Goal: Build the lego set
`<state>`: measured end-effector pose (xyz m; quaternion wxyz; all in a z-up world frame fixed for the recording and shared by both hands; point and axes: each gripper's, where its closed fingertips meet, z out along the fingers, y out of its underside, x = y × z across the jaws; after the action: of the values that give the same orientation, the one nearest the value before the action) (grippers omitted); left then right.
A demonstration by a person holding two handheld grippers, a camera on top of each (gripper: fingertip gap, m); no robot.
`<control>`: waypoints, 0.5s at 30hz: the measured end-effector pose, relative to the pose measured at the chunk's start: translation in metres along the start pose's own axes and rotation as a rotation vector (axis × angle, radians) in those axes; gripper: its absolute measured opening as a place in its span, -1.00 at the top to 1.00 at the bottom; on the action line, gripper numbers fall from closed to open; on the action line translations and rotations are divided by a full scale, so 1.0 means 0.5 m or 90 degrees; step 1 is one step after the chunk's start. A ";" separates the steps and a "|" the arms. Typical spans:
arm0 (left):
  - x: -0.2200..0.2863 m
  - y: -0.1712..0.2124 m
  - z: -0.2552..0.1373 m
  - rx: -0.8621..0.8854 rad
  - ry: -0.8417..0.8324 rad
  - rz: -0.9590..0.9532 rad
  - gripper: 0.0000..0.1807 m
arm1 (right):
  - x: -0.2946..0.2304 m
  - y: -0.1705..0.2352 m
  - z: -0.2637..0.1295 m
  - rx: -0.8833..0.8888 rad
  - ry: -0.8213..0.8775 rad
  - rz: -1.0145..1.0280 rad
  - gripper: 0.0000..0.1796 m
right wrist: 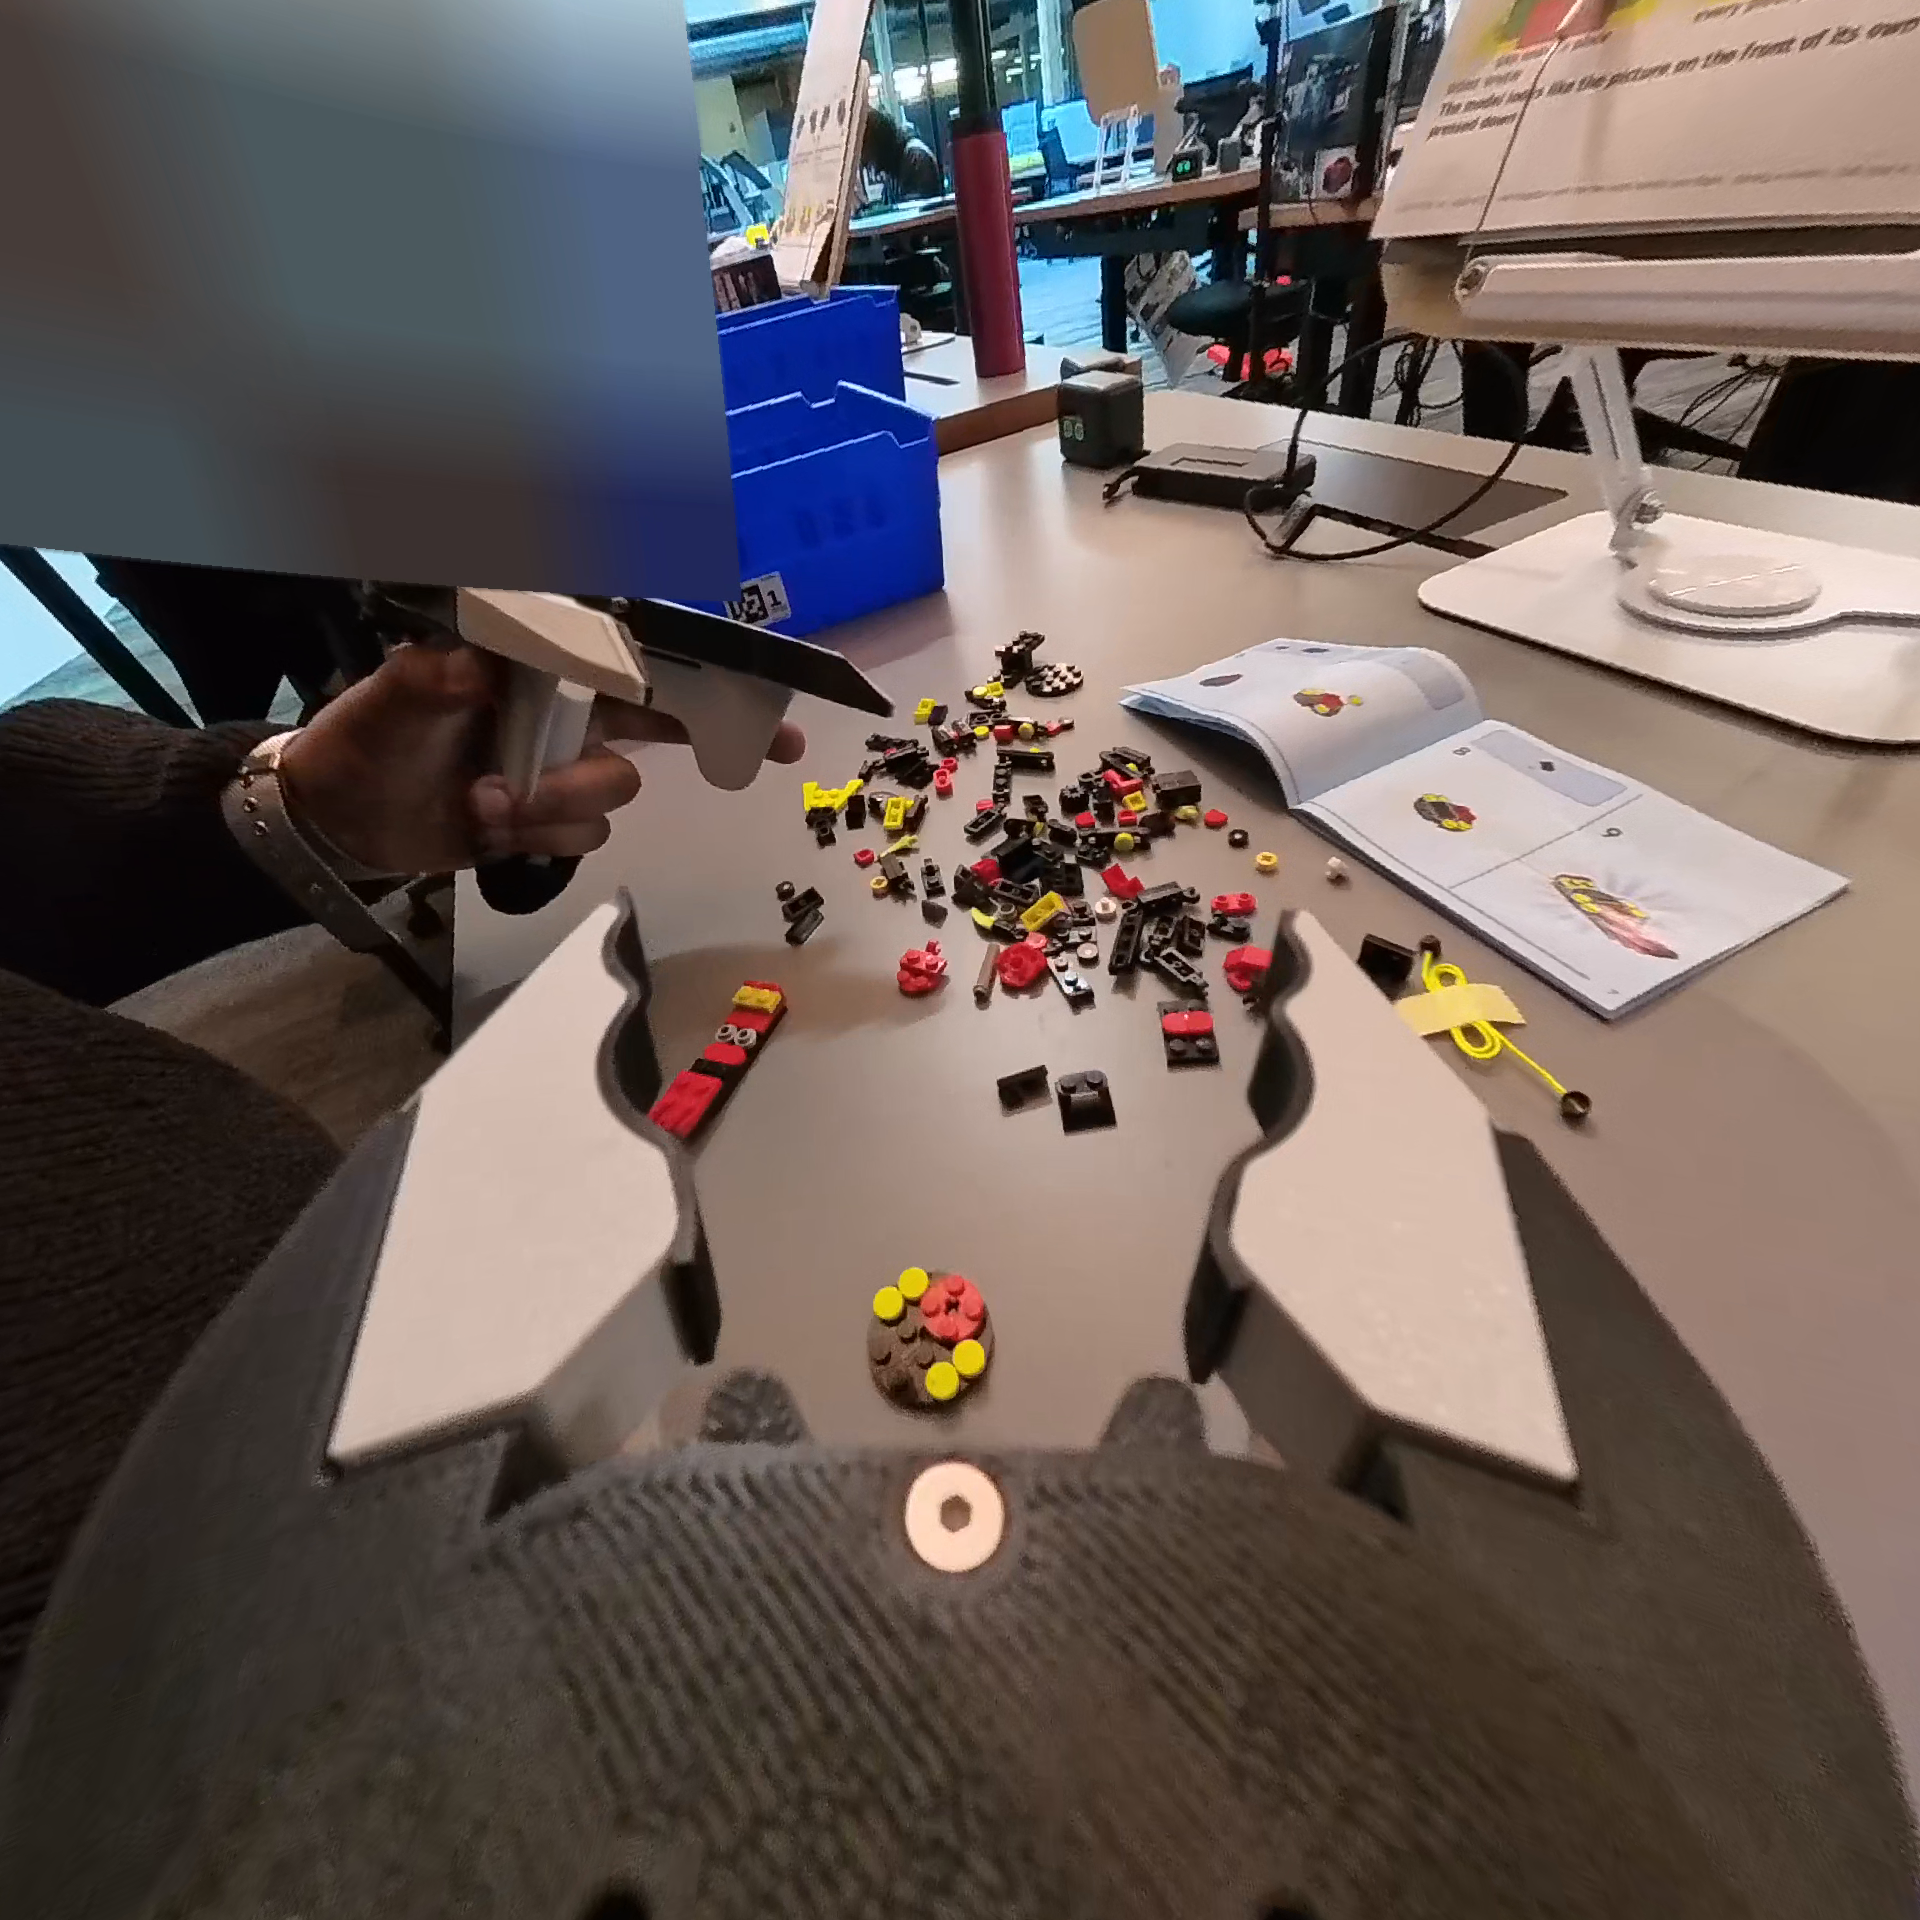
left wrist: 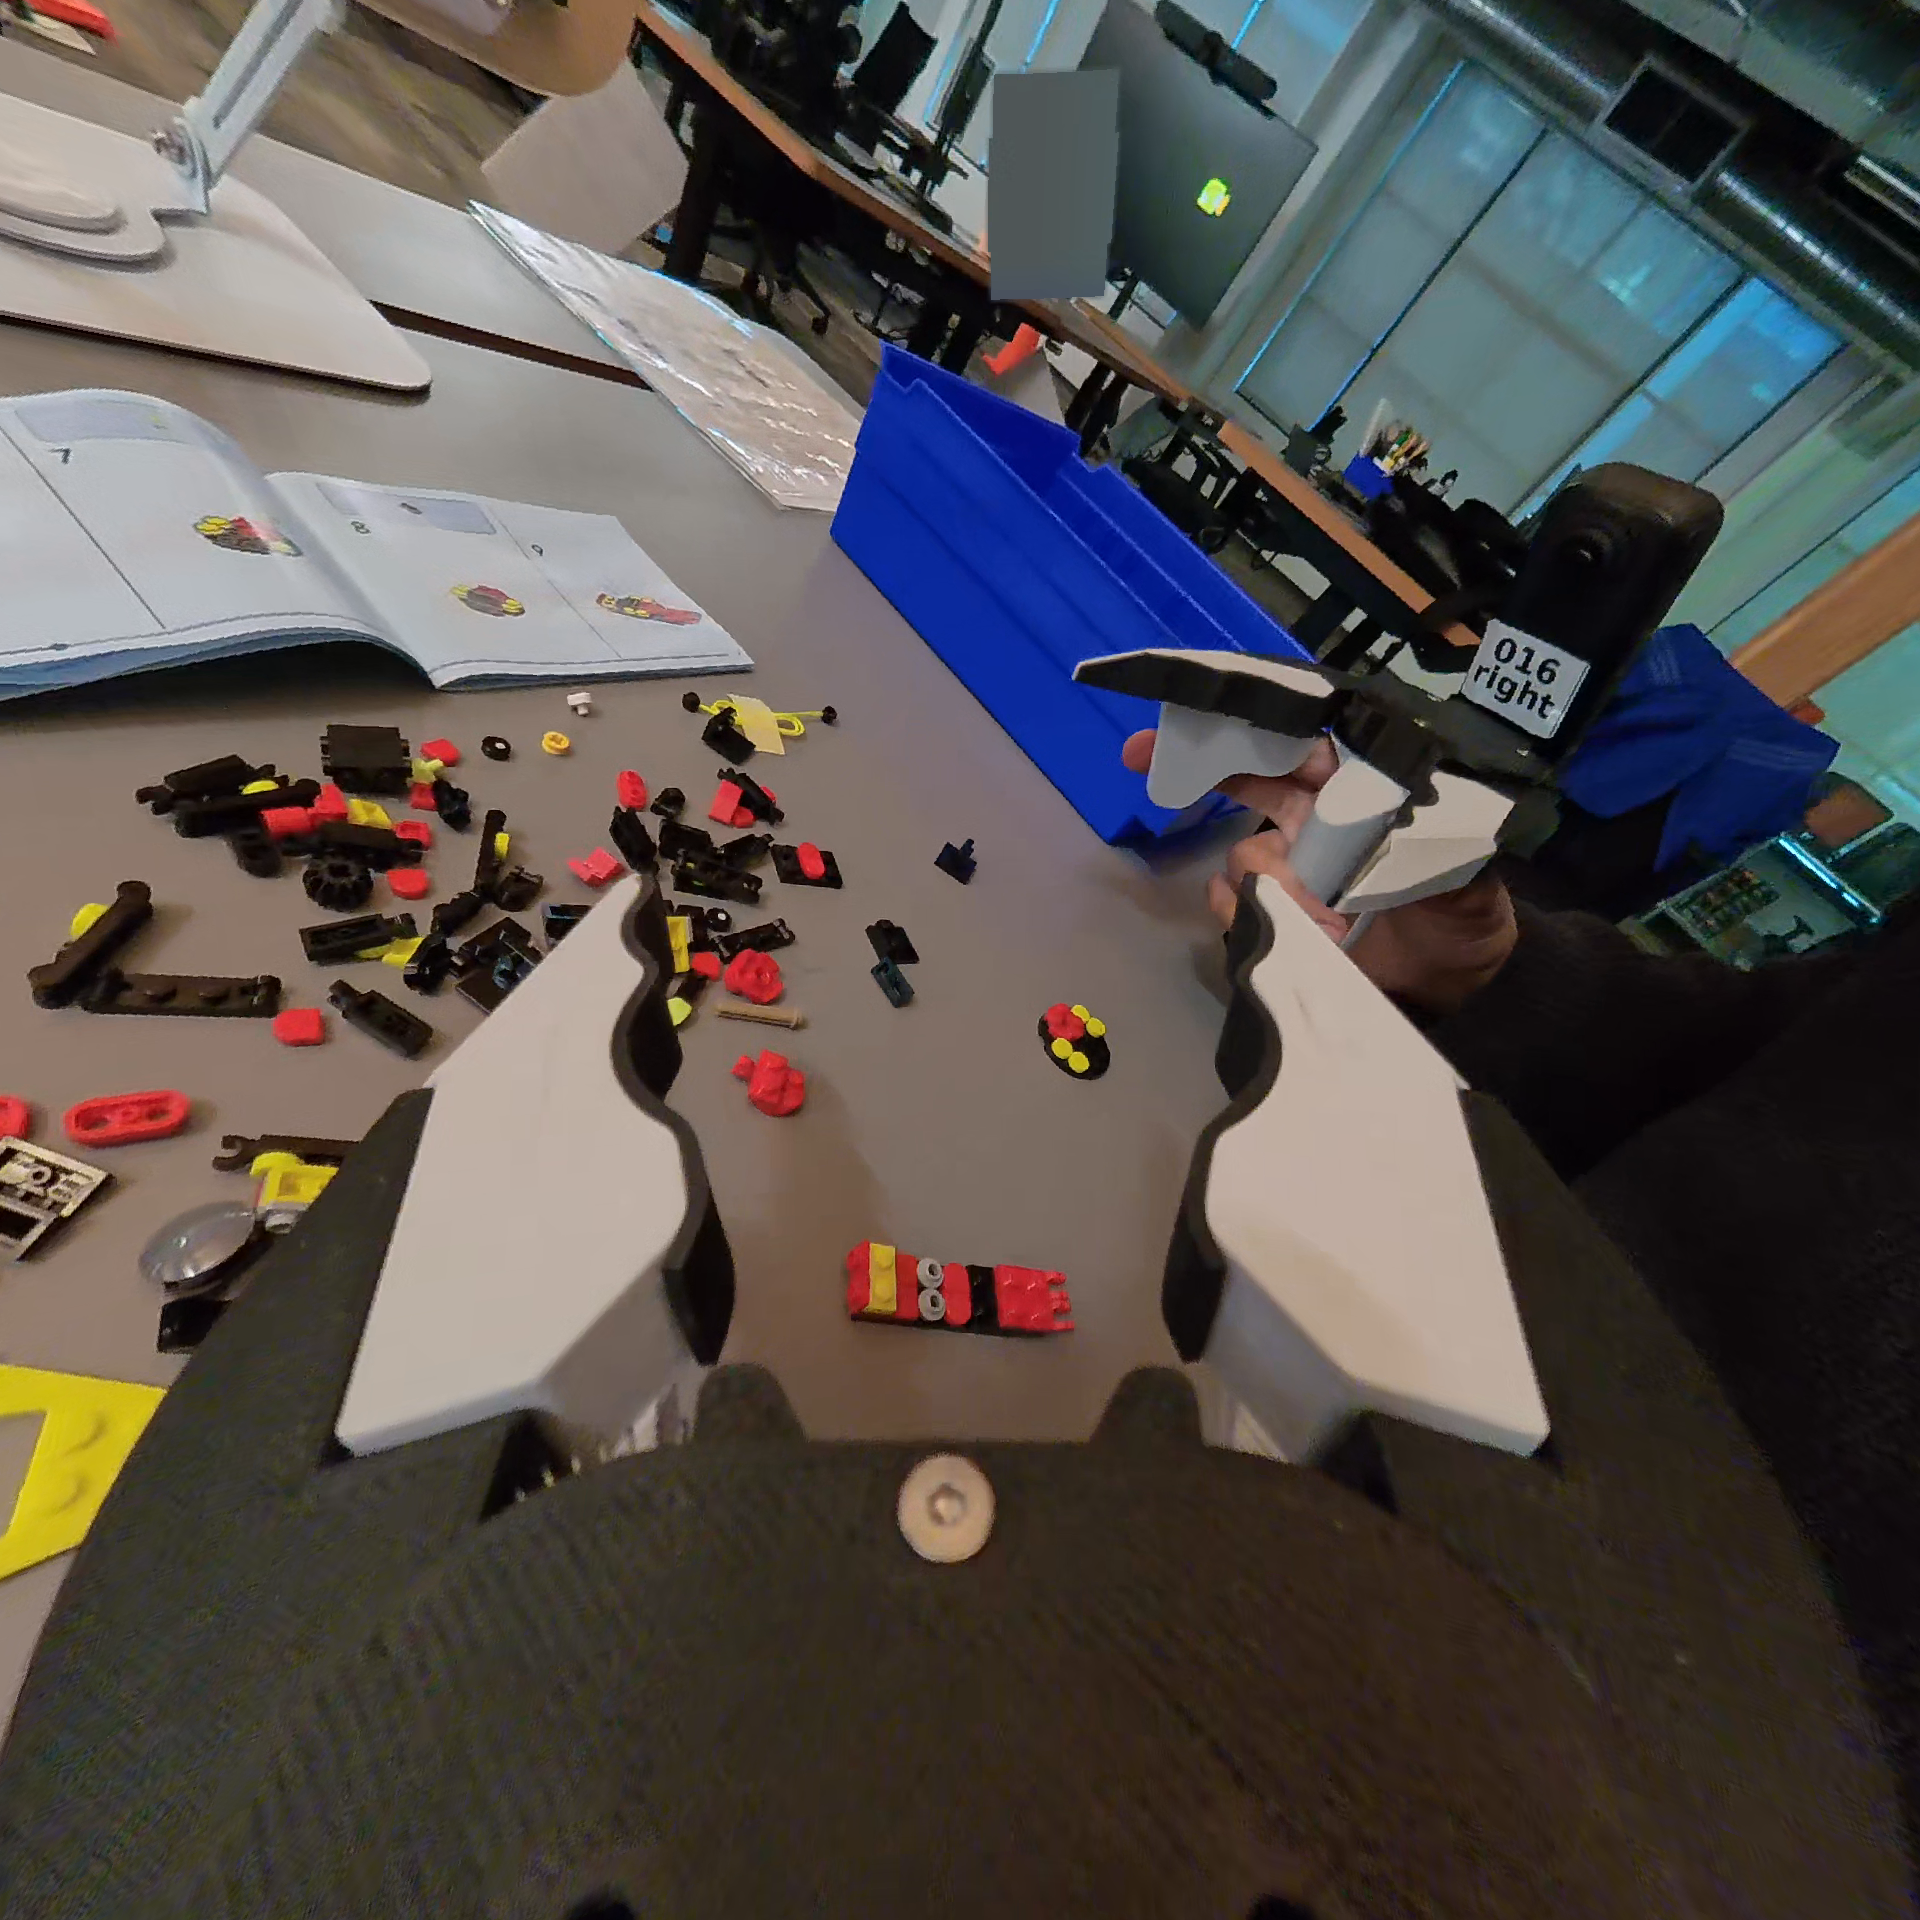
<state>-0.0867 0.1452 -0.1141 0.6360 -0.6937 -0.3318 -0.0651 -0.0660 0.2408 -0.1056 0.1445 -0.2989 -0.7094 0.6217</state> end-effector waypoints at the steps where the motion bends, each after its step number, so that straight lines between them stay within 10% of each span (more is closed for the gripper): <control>1: 0.001 0.001 0.001 -0.001 0.000 0.002 -0.18 | -0.001 0.002 0.001 -0.005 0.000 -0.002 -0.32; 15: 0.025 0.005 0.002 -0.008 0.023 0.035 0.09 | -0.018 0.031 0.013 -0.062 -0.009 -0.040 -0.27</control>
<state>-0.0760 0.1510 -0.1097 0.6388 -0.7054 -0.3009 -0.0623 -0.0591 0.2308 -0.1204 0.1443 -0.2785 -0.7488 0.5839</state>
